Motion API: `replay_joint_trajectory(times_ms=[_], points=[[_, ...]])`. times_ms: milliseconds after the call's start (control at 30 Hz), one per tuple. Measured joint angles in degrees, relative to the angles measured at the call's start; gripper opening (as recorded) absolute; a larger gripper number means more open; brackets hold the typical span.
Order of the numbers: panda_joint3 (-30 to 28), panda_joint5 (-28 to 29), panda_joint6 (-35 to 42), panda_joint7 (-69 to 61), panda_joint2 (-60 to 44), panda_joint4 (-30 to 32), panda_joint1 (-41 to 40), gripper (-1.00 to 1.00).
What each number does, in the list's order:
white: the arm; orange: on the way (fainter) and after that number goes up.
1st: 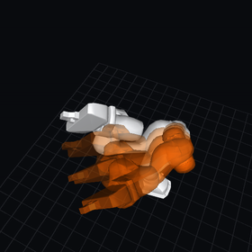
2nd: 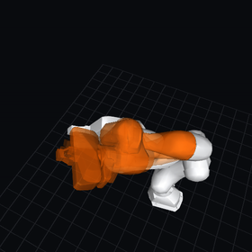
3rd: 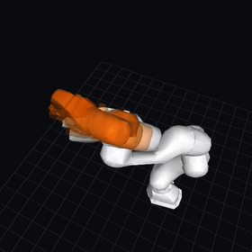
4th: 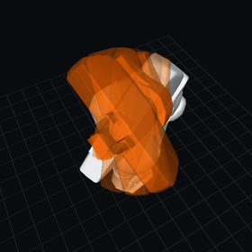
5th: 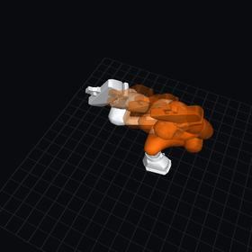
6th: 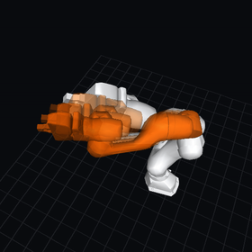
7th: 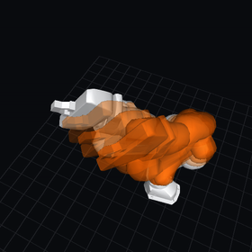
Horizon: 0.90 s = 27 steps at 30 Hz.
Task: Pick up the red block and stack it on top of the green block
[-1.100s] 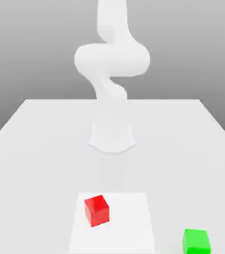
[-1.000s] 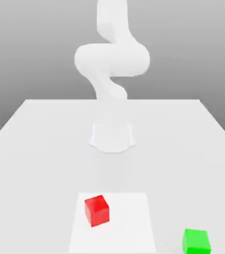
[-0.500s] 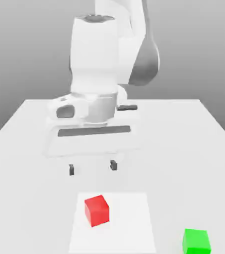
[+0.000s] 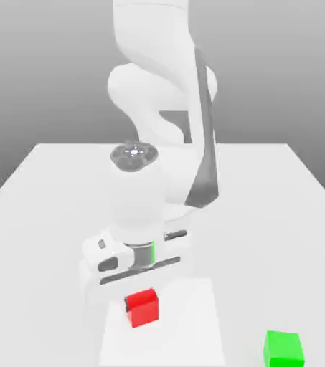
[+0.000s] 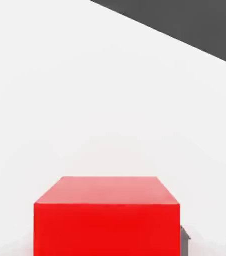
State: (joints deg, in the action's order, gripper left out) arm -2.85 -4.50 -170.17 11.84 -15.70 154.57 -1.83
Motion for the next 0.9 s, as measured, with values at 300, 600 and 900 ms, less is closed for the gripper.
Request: replay_joint_trajectory(times_ms=[300,600,900], points=[[-0.4,3.7,12.5,5.9,11.7,-0.8,3.5,-1.00],[6.0,5.4,22.3,26.7,4.8,-17.6,14.8,-1.00],[6.7,7.5,17.0,33.6,-5.7,-22.7,19.1,1.00]])
